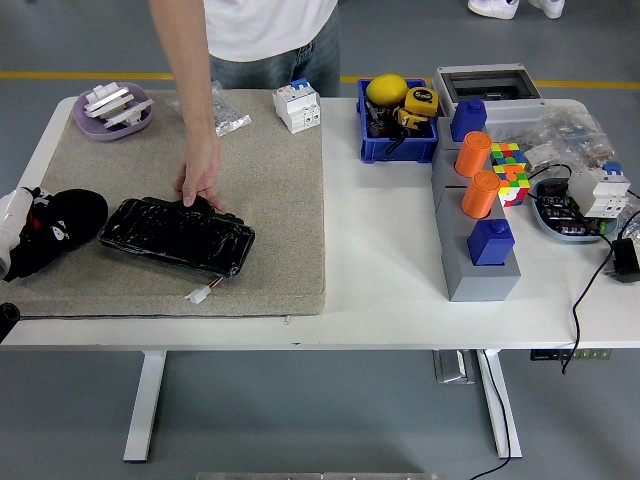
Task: Pick the rag up,wipe the panel,place it on the desk
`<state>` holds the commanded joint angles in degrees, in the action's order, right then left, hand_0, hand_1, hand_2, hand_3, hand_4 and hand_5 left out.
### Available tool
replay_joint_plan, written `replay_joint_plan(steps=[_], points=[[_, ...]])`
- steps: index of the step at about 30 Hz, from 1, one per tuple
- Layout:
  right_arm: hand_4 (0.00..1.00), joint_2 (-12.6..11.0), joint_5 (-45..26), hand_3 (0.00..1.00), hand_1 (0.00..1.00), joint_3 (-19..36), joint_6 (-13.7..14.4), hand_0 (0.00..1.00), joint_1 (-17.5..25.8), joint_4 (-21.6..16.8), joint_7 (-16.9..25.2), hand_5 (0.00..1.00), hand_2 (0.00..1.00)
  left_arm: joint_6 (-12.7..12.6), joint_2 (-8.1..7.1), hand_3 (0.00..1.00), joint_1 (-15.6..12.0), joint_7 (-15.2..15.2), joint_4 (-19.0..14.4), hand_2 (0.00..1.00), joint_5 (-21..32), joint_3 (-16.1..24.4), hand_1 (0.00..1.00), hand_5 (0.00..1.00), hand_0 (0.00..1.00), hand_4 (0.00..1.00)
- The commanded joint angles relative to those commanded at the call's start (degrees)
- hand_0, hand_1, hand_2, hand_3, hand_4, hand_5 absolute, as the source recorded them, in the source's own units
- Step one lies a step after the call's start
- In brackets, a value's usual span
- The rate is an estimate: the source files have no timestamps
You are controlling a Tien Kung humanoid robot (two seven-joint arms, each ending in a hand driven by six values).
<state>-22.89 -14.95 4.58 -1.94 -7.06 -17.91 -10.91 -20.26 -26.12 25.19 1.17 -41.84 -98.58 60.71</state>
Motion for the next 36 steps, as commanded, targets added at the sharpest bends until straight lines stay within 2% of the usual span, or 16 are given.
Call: replay_joint_plan(steps=[6,11,15,25,36], points=[[0.998,-0.14,-0.31,0.644,0.590,-0.48,-0.21,0.769,0.06,0.02,-0.14,0.535,0.692,-0.60,-0.29,0.509,-1.91,-2.51,-6.61,0.554,-4.36,4.17,0.276,0.002,0.208,0.119],[0.998,-0.25,-0.26,0.645,0.589,-0.37,-0.19,0.769,0.02,0.03,-0.09,0.536,0.691,-2.40,0.58,0.507,-3.87,-4.92,-11.33,0.553,-7.94,4.88,0.273,0.002,0.210,0.120],[0.998,-0.22,-0.25,0.645,0.589,-0.29,-0.29,0.769,0.12,0.06,-0.06,0.536,0.691,-4.57,1.88,0.507,-4.79,-6.80,-13.59,0.553,-10.31,3.35,0.273,0.002,0.210,0.120],[0.998,-0.40,-0.18,0.643,0.588,-0.06,-0.23,0.769,0.11,0.08,0.02,0.537,0.692,-6.51,3.31,0.511,-5.60,-8.48,-15.94,0.556,-11.74,-0.80,0.272,0.002,0.212,0.122],[0.998,-0.62,-0.04,0.643,0.588,0.03,-0.32,0.769,-0.01,0.14,0.01,0.537,0.691,-8.05,4.49,0.514,-7.39,-11.75,-22.83,0.558,-14.55,-5.89,0.269,0.002,0.213,0.116]])
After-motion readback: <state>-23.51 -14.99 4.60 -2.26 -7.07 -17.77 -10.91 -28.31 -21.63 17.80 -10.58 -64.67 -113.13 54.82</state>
